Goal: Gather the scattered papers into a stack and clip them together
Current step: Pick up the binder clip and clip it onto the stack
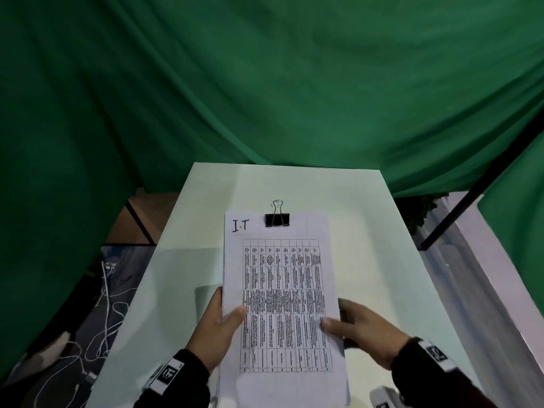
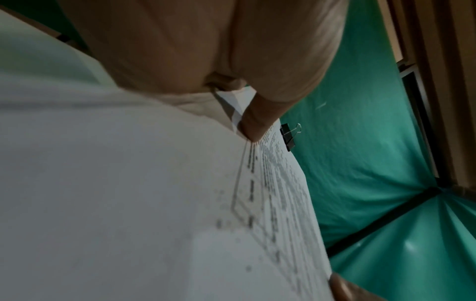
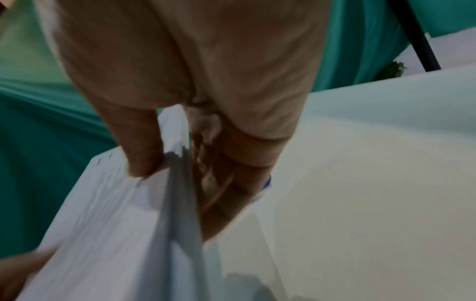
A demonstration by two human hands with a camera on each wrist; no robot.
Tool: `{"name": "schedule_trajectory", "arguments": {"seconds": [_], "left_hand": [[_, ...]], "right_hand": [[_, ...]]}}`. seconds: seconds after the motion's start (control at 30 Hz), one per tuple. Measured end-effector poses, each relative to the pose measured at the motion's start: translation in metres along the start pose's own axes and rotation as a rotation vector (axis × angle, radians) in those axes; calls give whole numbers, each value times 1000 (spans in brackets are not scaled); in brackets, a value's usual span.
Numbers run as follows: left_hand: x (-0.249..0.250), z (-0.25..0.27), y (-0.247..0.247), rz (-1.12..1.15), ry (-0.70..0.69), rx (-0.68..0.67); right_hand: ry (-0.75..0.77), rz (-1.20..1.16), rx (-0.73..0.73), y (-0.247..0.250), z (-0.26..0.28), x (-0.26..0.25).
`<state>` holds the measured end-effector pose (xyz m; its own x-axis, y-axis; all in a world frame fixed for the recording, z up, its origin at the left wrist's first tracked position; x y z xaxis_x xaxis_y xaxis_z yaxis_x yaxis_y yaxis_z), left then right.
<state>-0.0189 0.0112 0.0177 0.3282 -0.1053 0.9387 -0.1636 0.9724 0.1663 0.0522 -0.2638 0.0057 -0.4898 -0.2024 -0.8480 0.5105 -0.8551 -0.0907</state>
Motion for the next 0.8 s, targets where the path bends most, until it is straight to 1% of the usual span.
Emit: {"name": "schedule_trajectory", "arguments": {"seconds": [0.07, 0.2, 0.27, 0.37, 0.53, 0.6, 0.73, 0.8], "left_hand": [[-13, -7, -8, -16, 21, -35], [-32, -23, -23, -165, 83, -92], [-40, -36, -27, -253, 150, -103], [-46, -60, -29, -344, 185, -95], [-62, -97, -30, -429, 226, -82], [-74, -108, -29, -463, 250, -79], [-91, -123, -28, -621, 270, -54], [-97, -128, -28, -643, 275, -33]], "right_hand": [[-14, 10, 37, 2, 0, 30], [31, 45, 161, 16, -9, 37], [13, 73, 182, 24, -19, 44], [-26, 152, 203, 34, -40, 57], [-47, 318, 287, 49, -79, 67], [-79, 396, 312, 53, -88, 71], [-117, 557, 347, 52, -98, 68], [-142, 577, 347, 50, -103, 69]]}}
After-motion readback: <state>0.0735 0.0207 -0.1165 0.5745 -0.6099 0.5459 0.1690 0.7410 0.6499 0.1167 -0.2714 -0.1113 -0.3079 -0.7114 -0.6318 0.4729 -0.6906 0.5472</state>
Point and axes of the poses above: each hand's wrist, its own z-axis away from the middle knuckle, its own y-axis out of the back of the hand, x = y × z, the point moved 9 cm from there along -z, towards the middle knuckle, and after that the axes turned 7 degrees about -z, right-handed, at the moved point
